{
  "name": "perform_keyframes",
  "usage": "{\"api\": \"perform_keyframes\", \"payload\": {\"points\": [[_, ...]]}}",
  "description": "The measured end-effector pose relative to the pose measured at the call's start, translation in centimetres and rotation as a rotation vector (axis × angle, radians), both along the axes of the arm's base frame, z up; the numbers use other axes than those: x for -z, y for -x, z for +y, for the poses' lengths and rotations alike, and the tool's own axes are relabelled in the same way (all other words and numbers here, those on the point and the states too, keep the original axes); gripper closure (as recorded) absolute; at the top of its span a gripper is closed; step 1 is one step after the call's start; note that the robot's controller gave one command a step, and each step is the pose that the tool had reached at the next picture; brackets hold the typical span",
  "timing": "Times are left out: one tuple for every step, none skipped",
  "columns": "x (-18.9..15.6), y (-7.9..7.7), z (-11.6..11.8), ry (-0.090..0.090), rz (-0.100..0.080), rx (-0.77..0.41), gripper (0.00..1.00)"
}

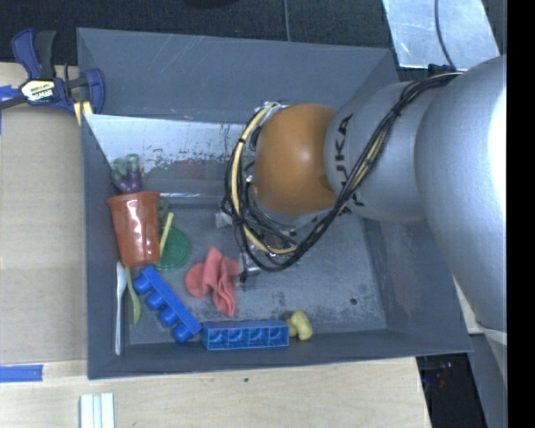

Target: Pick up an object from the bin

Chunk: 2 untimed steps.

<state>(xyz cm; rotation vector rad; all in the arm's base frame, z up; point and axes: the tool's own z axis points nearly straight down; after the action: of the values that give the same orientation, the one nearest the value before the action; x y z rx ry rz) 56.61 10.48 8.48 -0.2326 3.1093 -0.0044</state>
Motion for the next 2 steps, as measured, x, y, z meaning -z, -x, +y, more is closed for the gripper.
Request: {"api": "perform_keyframes", "payload": {"points": [[1.3,1.43,0.35,-0.001,-0.005,-0.06,1.0],[1.29,1.43,0.35,-0.001,-0.005,-0.06,1.0]]}}
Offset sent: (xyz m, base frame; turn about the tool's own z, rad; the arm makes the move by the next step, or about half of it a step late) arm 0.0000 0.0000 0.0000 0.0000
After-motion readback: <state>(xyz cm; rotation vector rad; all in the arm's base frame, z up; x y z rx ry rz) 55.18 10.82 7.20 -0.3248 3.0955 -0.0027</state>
